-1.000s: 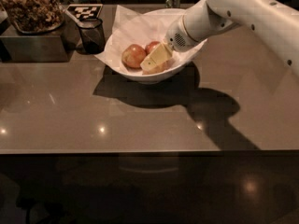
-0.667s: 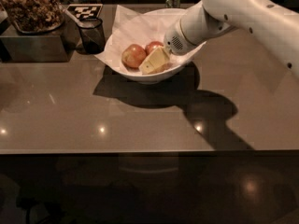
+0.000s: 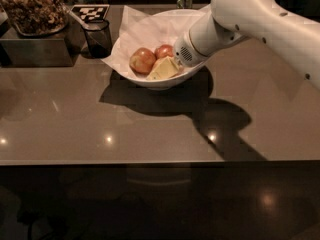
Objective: Pick apple from white bowl
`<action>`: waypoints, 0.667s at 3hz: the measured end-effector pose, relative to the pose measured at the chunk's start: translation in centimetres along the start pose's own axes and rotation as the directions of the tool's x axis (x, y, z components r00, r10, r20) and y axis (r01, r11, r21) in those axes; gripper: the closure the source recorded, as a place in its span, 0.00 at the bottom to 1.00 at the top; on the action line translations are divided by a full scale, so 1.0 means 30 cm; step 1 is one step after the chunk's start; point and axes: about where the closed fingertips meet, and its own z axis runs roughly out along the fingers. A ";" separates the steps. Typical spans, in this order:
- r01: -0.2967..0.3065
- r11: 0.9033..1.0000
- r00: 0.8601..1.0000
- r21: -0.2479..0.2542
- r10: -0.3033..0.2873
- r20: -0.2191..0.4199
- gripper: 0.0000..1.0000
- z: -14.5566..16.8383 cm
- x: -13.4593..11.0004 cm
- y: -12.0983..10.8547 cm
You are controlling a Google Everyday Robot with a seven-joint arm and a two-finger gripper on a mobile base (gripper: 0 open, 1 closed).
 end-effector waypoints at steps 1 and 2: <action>-0.008 1.000 1.000 -0.005 0.008 0.001 0.19 0.003 0.002 0.000; -0.013 1.000 1.000 -0.008 0.013 0.004 0.34 0.005 0.002 -0.001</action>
Offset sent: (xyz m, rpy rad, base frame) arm 0.0002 -0.0024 -0.0189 0.0470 0.0167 -0.0288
